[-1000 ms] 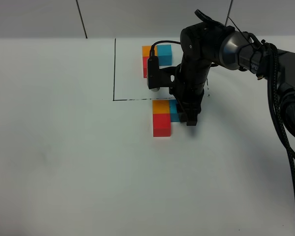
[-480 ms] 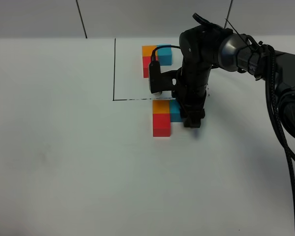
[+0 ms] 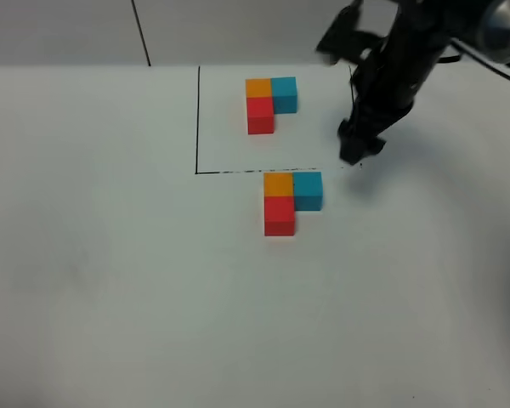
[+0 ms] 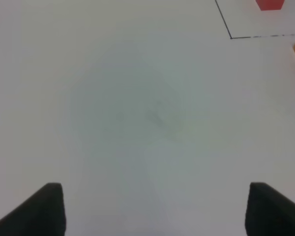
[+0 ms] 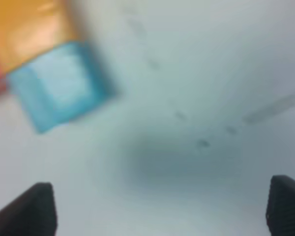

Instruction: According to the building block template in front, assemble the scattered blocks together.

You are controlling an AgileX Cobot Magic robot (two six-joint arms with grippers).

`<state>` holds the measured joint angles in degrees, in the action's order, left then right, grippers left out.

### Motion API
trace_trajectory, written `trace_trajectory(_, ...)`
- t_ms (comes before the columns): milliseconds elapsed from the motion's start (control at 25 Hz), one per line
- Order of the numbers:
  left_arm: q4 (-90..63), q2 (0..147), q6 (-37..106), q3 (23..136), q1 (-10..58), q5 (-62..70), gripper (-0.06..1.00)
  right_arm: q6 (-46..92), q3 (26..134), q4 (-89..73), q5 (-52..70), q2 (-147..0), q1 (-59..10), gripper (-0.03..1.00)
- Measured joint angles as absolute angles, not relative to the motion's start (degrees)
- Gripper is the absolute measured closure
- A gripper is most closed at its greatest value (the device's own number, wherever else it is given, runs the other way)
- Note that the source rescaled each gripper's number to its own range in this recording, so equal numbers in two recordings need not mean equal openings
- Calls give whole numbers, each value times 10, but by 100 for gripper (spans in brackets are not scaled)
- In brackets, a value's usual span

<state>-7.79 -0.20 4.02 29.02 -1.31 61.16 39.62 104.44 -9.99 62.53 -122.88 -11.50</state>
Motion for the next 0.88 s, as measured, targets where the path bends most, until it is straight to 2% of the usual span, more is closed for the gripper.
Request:
trace_trajectory(200, -78, -2, 40, 290, -13, 612, 33, 274, 979, -139, 624, -1190, 33, 22)
trace_trajectory(320, -78, -2, 40, 290, -13, 612, 33, 262, 911, -132, 624, -1135, 79, 22)
trace_trajectory(680, -78, -2, 40, 290, -13, 612, 33, 257, 692, -83, 586, -864, 96, 22)
trace_trajectory(880, -78, -2, 40, 290, -13, 612, 33, 254, 546, -83, 582, -671, 73, 22)
